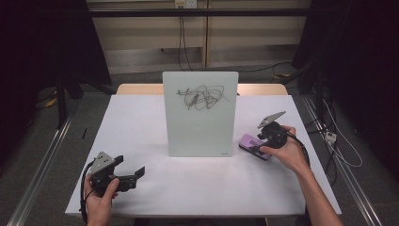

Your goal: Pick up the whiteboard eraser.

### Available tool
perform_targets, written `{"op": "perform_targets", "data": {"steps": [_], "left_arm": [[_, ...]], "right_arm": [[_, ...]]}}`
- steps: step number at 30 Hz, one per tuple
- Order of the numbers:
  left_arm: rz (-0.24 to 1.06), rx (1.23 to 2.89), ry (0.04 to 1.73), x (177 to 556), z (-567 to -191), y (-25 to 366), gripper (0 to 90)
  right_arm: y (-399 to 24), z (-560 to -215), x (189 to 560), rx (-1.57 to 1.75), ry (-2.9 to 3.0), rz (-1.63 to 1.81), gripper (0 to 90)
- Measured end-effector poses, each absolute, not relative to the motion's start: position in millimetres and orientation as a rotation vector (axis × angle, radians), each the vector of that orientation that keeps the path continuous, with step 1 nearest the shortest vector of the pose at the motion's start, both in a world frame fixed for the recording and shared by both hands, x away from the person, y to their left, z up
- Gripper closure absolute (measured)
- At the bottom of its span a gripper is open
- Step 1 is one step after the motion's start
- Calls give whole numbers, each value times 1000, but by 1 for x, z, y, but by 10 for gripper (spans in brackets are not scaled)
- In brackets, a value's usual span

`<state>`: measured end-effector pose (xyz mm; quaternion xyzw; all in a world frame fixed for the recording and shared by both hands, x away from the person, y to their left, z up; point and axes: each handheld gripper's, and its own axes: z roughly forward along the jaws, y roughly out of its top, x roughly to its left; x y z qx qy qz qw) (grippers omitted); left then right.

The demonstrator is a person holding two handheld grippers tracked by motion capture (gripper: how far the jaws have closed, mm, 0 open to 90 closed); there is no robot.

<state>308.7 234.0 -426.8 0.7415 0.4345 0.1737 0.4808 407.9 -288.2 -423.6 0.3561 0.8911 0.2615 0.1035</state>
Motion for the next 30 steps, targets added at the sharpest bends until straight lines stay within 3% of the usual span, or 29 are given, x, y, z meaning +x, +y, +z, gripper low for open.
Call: {"op": "perform_targets", "data": {"steps": [4, 30], "left_arm": [[422, 1812, 1056, 308, -427, 233, 50], [417, 1815, 1068, 307, -429, 237, 51]], "right_arm": [[-287, -426, 407, 1025, 2658, 730, 402], [-280, -419, 404, 978, 2660, 684, 414]]}}
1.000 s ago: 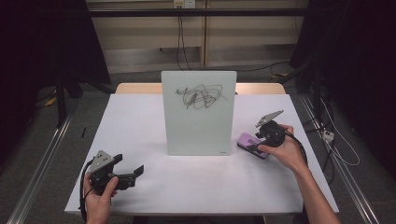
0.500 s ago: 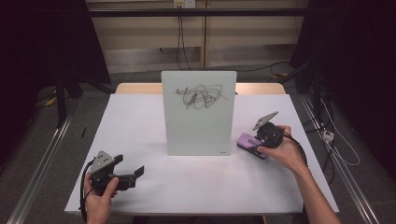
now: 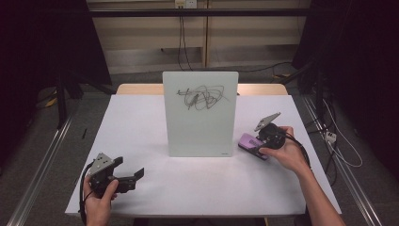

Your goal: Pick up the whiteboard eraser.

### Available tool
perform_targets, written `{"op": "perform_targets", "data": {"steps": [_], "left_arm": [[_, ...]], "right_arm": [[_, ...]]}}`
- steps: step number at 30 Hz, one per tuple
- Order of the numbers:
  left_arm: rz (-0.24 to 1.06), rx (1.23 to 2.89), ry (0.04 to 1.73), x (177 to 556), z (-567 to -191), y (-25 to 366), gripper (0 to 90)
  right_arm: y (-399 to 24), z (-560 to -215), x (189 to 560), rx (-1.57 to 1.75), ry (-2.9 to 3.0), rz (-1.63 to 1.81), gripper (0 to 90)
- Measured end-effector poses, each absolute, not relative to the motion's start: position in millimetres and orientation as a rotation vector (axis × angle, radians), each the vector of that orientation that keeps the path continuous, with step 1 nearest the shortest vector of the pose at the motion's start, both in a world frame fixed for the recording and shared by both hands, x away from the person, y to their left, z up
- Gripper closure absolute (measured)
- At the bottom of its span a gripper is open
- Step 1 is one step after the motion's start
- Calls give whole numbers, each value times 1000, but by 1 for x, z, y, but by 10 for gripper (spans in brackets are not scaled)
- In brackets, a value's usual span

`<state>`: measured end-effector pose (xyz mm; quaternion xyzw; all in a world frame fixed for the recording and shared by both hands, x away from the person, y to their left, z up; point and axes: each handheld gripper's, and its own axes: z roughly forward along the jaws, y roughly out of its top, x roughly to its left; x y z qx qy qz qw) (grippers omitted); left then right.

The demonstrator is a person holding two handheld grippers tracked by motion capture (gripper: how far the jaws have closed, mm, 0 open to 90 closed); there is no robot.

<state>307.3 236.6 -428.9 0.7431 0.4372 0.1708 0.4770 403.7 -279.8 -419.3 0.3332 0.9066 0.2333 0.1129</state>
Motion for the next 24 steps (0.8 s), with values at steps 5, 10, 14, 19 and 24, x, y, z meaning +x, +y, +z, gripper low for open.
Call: {"op": "perform_targets", "data": {"steps": [5, 10, 14, 19, 24], "left_arm": [[410, 1821, 1070, 308, -430, 236, 51], [401, 1813, 1073, 308, -431, 237, 51], [396, 1812, 1079, 307, -431, 238, 51], [404, 1809, 1080, 306, -430, 239, 51], [401, 1813, 1079, 307, -431, 237, 51]], "right_arm": [[-287, -413, 401, 1003, 2606, 747, 414], [-292, -406, 397, 1019, 2556, 818, 414], [-293, -398, 389, 1035, 2502, 869, 414], [-295, -392, 385, 1039, 2441, 937, 414], [-296, -389, 382, 1034, 2407, 1014, 414]]}}
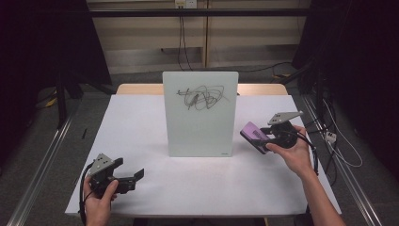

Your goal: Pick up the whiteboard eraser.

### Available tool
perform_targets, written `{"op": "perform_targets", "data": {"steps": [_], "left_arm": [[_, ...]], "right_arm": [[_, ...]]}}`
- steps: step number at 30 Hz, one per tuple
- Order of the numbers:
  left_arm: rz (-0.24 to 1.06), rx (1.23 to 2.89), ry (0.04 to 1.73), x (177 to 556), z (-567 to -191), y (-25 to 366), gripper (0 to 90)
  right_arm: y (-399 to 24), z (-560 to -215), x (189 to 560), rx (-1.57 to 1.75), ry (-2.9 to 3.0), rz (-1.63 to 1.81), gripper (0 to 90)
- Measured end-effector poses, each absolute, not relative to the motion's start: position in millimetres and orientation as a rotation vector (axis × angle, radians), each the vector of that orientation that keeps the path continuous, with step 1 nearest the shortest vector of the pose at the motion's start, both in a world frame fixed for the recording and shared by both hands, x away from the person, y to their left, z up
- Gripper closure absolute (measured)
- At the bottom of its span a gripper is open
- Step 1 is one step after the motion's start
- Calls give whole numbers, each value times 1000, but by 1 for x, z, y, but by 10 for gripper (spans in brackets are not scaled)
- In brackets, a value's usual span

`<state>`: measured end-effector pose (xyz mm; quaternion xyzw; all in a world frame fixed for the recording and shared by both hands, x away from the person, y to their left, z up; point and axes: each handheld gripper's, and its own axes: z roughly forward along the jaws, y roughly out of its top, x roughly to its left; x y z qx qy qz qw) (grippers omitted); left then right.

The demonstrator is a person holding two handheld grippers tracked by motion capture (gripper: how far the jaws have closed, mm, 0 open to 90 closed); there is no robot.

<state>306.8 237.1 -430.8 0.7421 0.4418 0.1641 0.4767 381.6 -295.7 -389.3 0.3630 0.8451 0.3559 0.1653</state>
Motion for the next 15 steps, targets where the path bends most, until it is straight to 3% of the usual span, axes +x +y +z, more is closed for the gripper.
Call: {"op": "perform_targets", "data": {"steps": [15], "left_arm": [[406, 1825, 1077, 311, -430, 235, 51]], "right_arm": [[-306, -370, 364, 1024, 2265, 1211, 414]]}}
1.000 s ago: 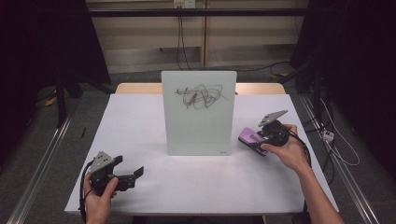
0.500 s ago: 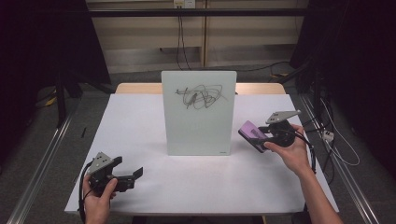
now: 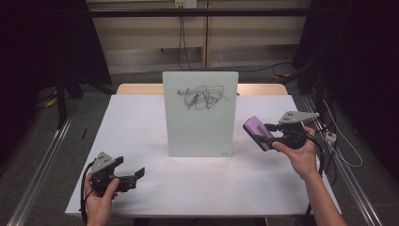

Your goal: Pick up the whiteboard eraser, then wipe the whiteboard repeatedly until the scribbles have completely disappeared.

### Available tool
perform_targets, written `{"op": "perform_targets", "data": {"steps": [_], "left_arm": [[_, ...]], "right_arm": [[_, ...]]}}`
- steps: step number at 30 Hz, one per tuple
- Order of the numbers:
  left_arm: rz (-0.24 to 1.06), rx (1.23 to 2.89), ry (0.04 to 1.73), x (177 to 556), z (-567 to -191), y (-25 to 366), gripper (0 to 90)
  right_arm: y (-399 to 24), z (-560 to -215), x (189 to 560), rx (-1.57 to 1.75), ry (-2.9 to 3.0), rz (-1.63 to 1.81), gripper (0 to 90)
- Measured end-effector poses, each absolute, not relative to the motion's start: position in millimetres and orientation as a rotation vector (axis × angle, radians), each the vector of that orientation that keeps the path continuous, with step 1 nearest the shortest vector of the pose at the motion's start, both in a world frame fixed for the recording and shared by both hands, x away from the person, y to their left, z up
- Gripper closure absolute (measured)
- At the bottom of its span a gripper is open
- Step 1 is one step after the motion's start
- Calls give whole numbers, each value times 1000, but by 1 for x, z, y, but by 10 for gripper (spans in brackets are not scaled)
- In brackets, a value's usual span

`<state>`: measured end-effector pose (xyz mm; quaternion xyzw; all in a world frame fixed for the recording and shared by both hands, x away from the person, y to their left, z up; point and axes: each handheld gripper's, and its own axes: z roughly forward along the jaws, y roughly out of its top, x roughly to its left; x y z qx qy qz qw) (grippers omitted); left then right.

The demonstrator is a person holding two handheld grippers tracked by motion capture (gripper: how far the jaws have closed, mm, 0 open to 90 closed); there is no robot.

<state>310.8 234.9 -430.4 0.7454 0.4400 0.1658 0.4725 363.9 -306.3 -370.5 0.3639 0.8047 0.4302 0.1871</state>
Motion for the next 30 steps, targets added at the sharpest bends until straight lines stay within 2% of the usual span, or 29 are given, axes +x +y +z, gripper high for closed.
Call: {"op": "perform_targets", "data": {"steps": [30], "left_arm": [[426, 1833, 1061, 306, -429, 237, 51]], "right_arm": [[-281, -335, 345, 819, 2134, 1269, 415]]}}
